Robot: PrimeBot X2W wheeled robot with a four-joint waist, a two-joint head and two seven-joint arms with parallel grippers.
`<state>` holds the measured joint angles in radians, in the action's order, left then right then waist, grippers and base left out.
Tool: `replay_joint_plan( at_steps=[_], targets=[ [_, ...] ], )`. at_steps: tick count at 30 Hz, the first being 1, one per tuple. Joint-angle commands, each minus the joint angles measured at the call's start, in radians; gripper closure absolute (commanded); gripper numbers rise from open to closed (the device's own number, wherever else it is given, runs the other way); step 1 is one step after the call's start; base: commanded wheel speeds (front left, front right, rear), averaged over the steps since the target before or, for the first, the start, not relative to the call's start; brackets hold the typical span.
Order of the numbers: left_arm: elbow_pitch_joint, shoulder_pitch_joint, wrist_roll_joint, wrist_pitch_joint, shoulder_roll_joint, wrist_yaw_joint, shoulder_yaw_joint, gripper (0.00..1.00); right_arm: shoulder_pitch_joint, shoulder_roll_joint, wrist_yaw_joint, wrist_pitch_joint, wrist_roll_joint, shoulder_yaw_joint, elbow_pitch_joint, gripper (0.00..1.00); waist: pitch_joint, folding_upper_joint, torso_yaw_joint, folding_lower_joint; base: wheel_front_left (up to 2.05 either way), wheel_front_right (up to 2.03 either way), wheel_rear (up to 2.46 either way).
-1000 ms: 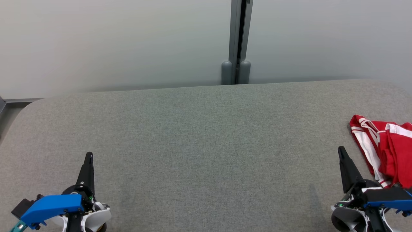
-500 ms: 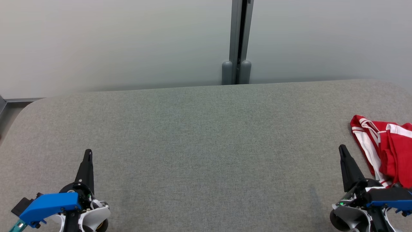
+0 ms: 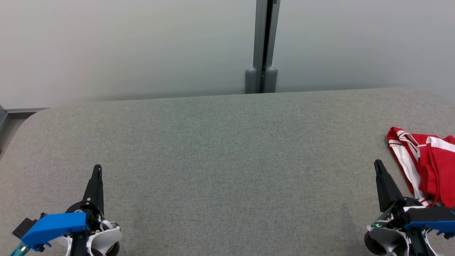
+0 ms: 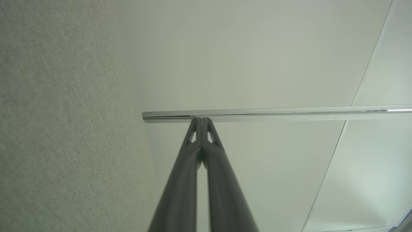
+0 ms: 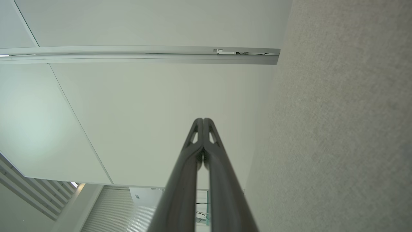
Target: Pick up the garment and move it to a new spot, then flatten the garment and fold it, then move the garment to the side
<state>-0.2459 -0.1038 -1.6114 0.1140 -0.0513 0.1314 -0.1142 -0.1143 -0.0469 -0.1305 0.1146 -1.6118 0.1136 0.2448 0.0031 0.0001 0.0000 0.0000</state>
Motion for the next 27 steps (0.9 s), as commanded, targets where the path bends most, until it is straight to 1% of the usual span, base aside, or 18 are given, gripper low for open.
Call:
replay_joint_plan(
  at_steps=[1, 27],
  targets=[
    [0.005, -0.01, -0.003, 0.004, 0.002, -0.002, -0.002, 1.0, 0.012, -0.006, 0.0, 0.003, -0.002, 0.002, -0.003, 1.0, 0.0, -0.0001, 0.0, 0.0, 0.0, 0.0, 0.0],
    [0.005, -0.01, -0.003, 0.004, 0.002, -0.001, -0.002, 1.0, 0.011, -0.006, 0.0, 0.003, -0.002, 0.002, -0.003, 1.0, 0.0, -0.0001, 0.0, 0.0, 0.0, 0.0, 0.0]
  ],
)
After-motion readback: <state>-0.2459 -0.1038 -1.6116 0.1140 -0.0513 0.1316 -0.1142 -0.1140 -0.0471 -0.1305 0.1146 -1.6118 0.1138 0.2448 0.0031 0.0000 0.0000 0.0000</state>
